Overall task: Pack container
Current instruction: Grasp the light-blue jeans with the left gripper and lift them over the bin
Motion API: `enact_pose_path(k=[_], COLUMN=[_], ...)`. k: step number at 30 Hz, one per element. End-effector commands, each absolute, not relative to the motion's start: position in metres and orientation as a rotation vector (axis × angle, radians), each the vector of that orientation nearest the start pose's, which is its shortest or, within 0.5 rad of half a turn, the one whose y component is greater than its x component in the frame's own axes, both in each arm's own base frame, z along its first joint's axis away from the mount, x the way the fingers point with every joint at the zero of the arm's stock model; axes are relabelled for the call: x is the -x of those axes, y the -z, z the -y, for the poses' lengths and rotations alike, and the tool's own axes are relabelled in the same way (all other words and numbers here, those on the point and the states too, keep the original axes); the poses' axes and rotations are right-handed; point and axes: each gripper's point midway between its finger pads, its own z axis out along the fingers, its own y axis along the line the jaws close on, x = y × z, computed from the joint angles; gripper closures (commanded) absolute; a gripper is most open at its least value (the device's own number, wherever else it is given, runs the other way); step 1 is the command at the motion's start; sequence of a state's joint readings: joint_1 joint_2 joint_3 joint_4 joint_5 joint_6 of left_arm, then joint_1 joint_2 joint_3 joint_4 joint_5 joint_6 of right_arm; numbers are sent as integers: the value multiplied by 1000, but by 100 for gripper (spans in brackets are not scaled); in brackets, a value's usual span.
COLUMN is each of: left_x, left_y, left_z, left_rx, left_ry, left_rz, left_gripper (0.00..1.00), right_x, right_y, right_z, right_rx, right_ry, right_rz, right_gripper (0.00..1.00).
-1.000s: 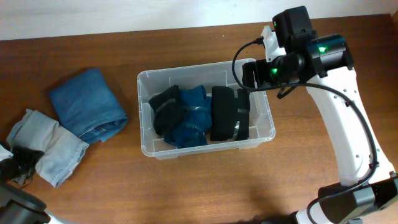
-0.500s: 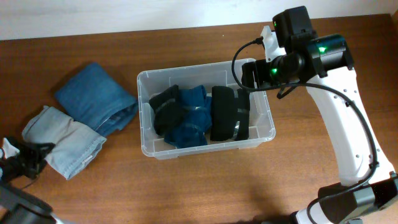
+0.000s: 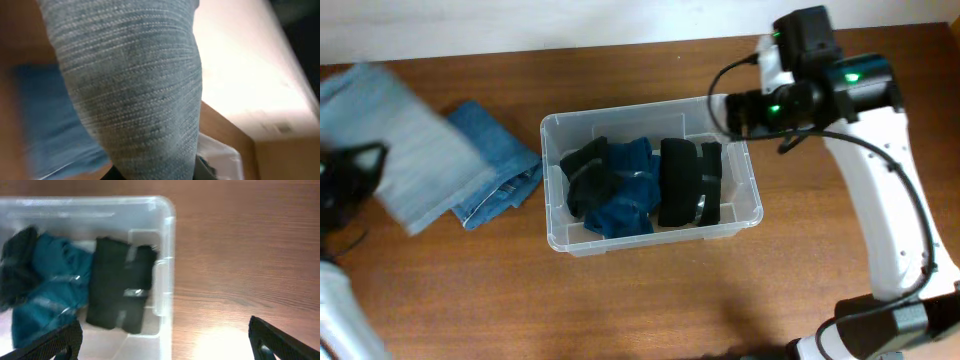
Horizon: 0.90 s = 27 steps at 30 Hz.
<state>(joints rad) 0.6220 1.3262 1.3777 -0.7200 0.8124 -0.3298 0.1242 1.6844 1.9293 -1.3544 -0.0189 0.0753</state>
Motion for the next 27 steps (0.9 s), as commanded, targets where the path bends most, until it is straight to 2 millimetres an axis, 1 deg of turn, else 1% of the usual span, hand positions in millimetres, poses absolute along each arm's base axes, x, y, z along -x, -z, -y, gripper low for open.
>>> enact_pose_path(k=[1, 3, 5, 6, 7, 9, 10, 11, 14, 16, 19, 20, 21, 23, 24, 25, 27], left_x=[-373, -384, -393, -397, -401, -406, -408, -408, -403, -401, -394, -389, -385, -379, -377, -372, -370], left_y=[-356, -361, -361, -359, -356, -347, -333, -328, -298, -273, -237, -216, -204, -187, -180, -168, -158], left_z=[-19, 21, 59, 73, 93, 124, 165, 180, 244, 277, 319, 334, 341, 346, 347, 347, 345], left_rx=[340, 237, 159, 141, 115, 96, 54, 28, -40, -35, -29, 10, 47, 87, 95, 103, 116], left_ry=[938, 952, 915, 899, 879, 861, 875, 890, 996, 1046, 1110, 1131, 1143, 1137, 1127, 1100, 1065], left_rz=[-1990, -1995, -2004, -2010, -2019, -2043, -2080, -2092, -2164, -2228, -2311, -2373, -2416, -2479, -2503, -2548, -2583], left_gripper=[100, 99, 99, 100, 99, 99, 99, 100, 99, 100, 99, 100, 100, 99, 99, 99, 99], right_x=[-369, -363, -357, -354, -351, -346, -343, -342, -340, -340, -340, -340, -340, -340, -340, -340, -340], right_y=[-314, -316, -315, -315, -314, -314, -314, -314, -313, -313, -313, -313, -313, -313, -313, -313, -313], right_z=[-13, 5, 20, 26, 34, 48, 59, 63, 70, 70, 70, 70, 70, 70, 70, 70, 70], right_rx=[-61, -122, -178, -202, -230, -298, -348, -365, -398, -398, -398, -398, -398, -398, -398, -398, -398], right_ry=[-23, -5, 11, 18, 26, 38, 29, 23, 19, 20, 20, 20, 20, 20, 20, 20, 20], right_rz=[-2570, -2573, -2585, -2589, -2594, -2595, -2593, -2593, -2593, -2593, -2593, -2593, -2593, -2593, -2593, -2593, -2593], right_gripper=[2, 1, 1, 1, 1, 1, 1, 1, 1, 1, 2, 1, 1, 1, 1, 1, 1])
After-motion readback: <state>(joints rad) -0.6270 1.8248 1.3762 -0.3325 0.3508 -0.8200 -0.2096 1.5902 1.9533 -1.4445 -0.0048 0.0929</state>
